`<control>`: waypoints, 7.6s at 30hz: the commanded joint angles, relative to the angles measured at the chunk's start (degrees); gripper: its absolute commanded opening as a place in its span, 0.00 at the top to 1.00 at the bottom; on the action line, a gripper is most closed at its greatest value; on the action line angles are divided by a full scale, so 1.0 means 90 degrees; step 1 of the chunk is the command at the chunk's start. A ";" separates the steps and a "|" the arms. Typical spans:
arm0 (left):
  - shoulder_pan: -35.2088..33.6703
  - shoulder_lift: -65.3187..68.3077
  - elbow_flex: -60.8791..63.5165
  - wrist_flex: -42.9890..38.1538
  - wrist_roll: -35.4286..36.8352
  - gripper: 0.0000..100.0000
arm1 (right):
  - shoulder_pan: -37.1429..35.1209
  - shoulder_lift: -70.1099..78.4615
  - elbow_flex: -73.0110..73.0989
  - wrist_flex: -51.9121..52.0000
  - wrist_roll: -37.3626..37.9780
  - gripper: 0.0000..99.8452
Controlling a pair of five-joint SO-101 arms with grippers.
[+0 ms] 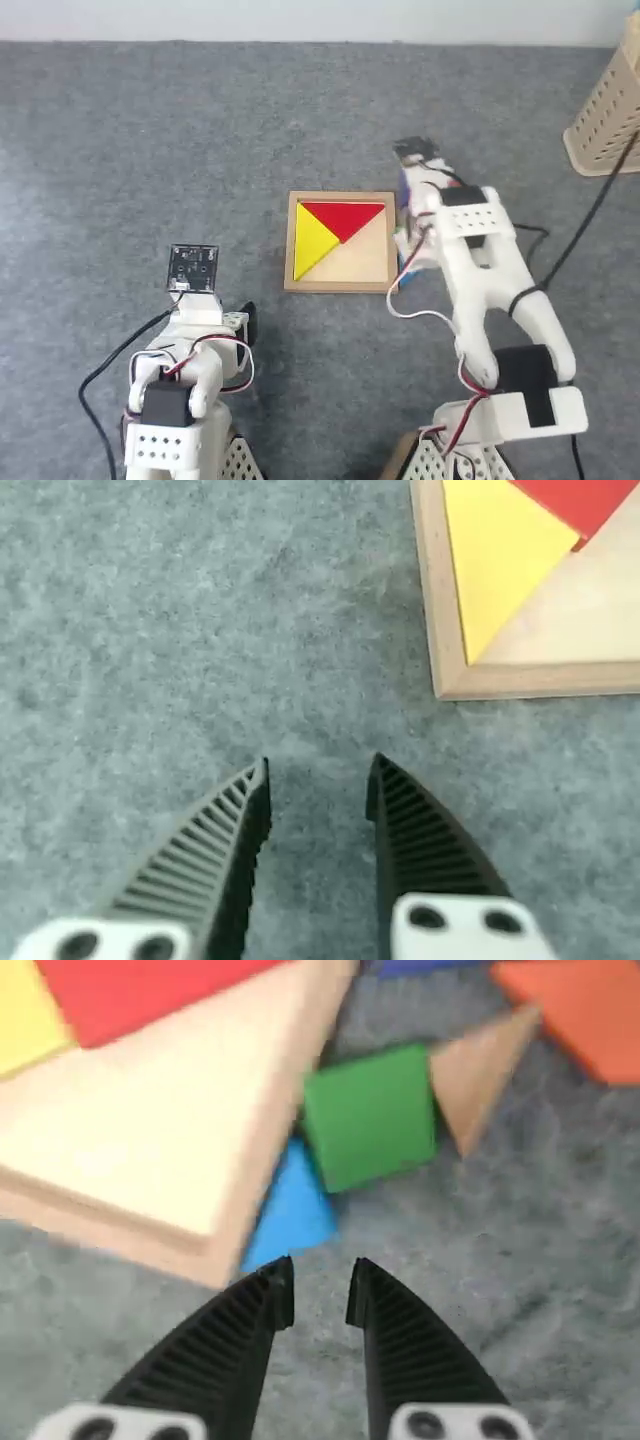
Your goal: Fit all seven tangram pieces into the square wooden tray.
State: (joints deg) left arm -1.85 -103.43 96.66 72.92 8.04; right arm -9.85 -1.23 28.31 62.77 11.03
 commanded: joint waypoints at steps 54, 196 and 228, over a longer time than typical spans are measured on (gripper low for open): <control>-0.0029 -0.0127 -0.0015 -0.0039 0.0039 0.85 | 0.0650 0.1333 -0.3546 0.1255 0.0371 0.84; -0.0029 -0.0127 -0.0015 -0.0039 0.0039 0.85 | -0.2330 0.1861 -0.3624 0.1861 0.3175 0.99; -0.0029 -0.0127 -0.0015 -0.0039 0.0039 0.85 | -0.1382 0.2759 -0.4239 0.1519 -0.5480 0.99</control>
State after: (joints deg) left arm -1.85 -103.43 96.66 72.92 8.04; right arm -23.91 24.09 -6.95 74.90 -38.11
